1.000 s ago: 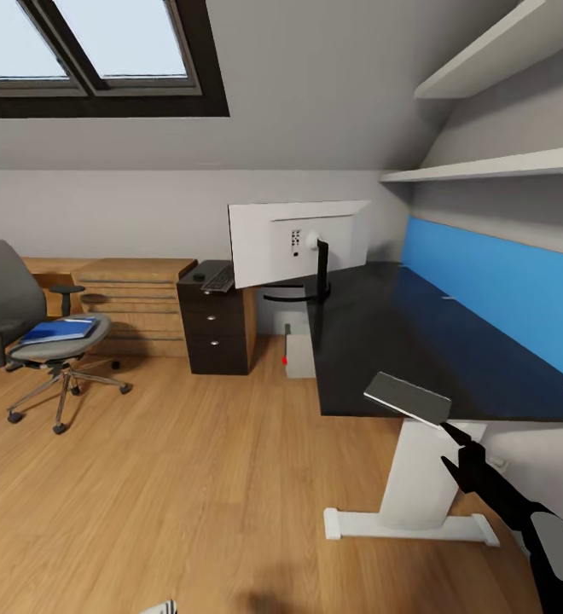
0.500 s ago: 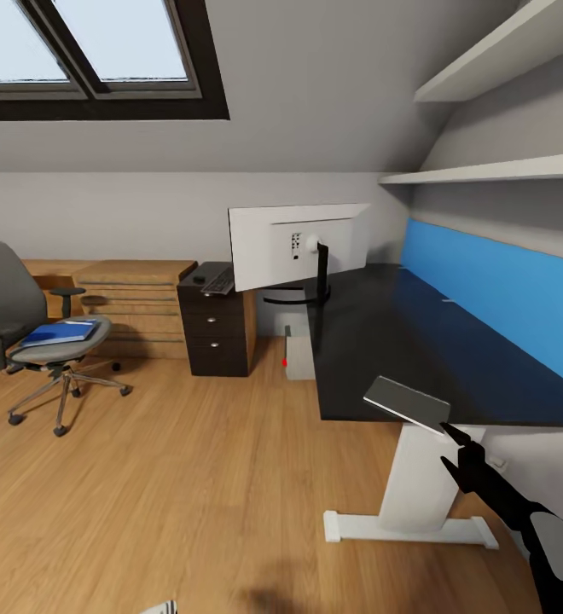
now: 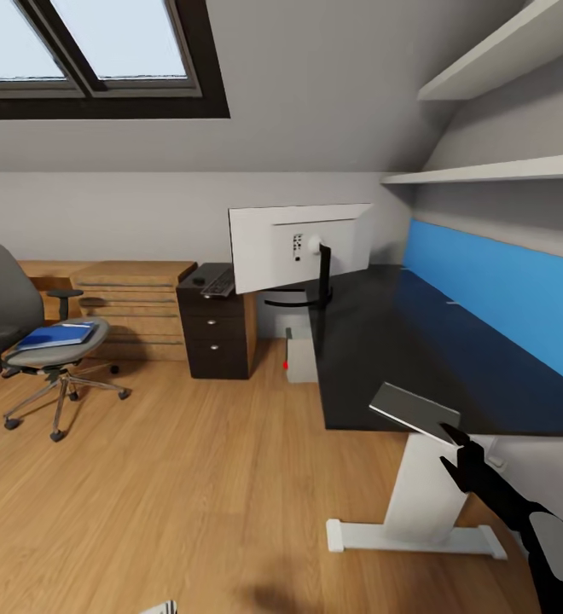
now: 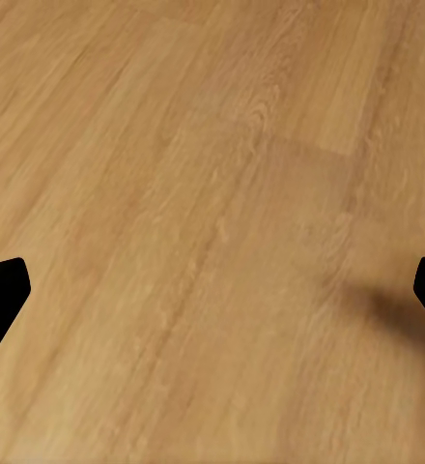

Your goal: In the bedroom, organize the workspace by keeping the computer under the desk, ensuring the monitor is on the desk, placing the keyboard on the desk next to the monitor, placing the mouse on the desk next to the keyboard, moving the folder from the swivel chair onto the desk next to the mouse, stacking the notebook on top of the folder with the pen on top of the notebook, and positioning the swivel chair next to the desk.

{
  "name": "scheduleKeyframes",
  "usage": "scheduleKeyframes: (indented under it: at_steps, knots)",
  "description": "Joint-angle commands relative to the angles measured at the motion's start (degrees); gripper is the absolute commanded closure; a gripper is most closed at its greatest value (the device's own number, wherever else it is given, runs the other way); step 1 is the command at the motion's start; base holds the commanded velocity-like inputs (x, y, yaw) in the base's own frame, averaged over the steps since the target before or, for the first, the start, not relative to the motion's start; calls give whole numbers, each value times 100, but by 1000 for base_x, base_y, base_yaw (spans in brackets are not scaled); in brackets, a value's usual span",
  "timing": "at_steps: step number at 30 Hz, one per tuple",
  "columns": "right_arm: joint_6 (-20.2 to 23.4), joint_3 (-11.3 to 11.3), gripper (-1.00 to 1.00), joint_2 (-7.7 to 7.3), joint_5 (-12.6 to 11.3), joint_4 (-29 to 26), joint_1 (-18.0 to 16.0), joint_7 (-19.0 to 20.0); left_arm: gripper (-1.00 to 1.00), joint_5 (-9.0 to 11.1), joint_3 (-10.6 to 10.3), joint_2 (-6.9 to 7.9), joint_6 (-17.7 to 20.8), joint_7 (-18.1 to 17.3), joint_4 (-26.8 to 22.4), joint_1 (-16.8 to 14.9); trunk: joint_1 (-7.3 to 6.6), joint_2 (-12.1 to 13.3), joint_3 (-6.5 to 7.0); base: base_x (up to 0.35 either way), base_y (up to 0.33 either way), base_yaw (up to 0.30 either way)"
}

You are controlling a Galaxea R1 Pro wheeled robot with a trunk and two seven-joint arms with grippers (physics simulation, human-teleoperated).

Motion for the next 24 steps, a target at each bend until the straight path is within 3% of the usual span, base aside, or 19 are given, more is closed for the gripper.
scheduleKeyframes:
  at_steps: [1, 24]
  knots:
    - [37, -15, -100, 3, 2, 1, -6, 15, -100, 43, 3, -3, -23, -4, 2, -3, 0, -2, -5, 79, 79, 0]
    - [32, -10, -100, 4, 2, -1, -6, 15, -100, 45, 7, -3, -23, -4, 5, -3, 0, -2, -5, 11, 11, 0]
